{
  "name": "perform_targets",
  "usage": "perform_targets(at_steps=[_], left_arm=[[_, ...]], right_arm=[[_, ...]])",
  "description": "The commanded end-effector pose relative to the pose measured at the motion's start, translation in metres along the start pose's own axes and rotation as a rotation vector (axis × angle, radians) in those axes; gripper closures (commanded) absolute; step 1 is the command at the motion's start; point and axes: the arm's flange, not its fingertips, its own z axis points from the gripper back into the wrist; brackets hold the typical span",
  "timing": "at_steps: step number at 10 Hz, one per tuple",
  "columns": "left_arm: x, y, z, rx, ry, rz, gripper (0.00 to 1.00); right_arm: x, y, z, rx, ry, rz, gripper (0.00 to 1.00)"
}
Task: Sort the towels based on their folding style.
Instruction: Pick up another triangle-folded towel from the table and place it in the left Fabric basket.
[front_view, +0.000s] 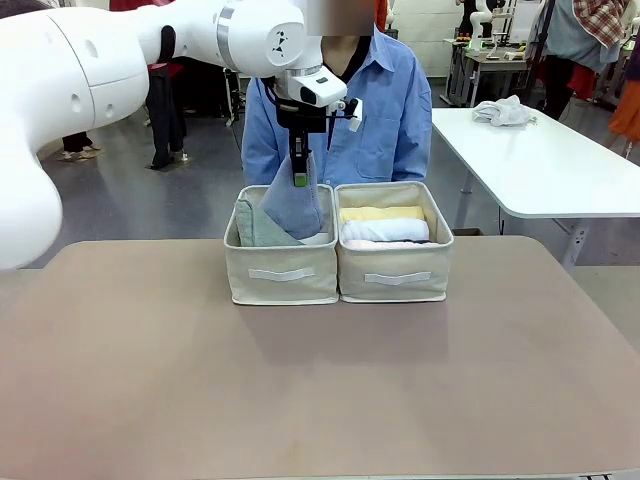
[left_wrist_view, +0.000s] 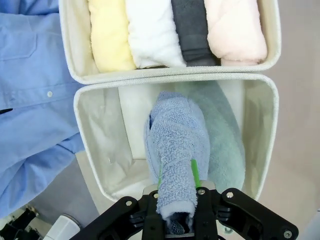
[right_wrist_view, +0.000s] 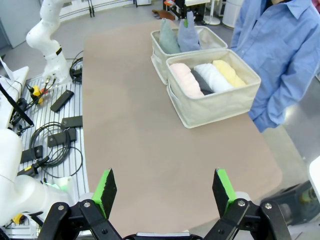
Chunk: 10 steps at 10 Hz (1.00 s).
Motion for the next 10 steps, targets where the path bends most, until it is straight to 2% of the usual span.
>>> perform_targets(at_steps=[1,5,7,9,10], left_arm=[[0.014,0.028,-0.002,-0.016,0.005,0.000,0.83],[0.026,0.033,-0.044,-0.113,0.033,-0.010,0.83],[0.029,0.032,-0.052,-0.137,0.028,-0.016,0.83],[0.028,0.033,-0.051,-0.137,0.009,-0.015,0.23],[0.027,0.033,-0.051,-0.139,0.006,-0.016,0.00]], right_arm=[[0.001,-0.001,0.001,0.006,-0.012,0.014,0.00],[0.001,-0.001,0.001,0.006,-0.012,0.014,0.00],[0.001,-0.001,0.001,0.006,-0.012,0.014,0.00],[0.001,-0.001,0.001,0.006,-0.012,0.014,0.00],[0.001,-0.001,0.001,0.006,-0.012,0.014,0.00]])
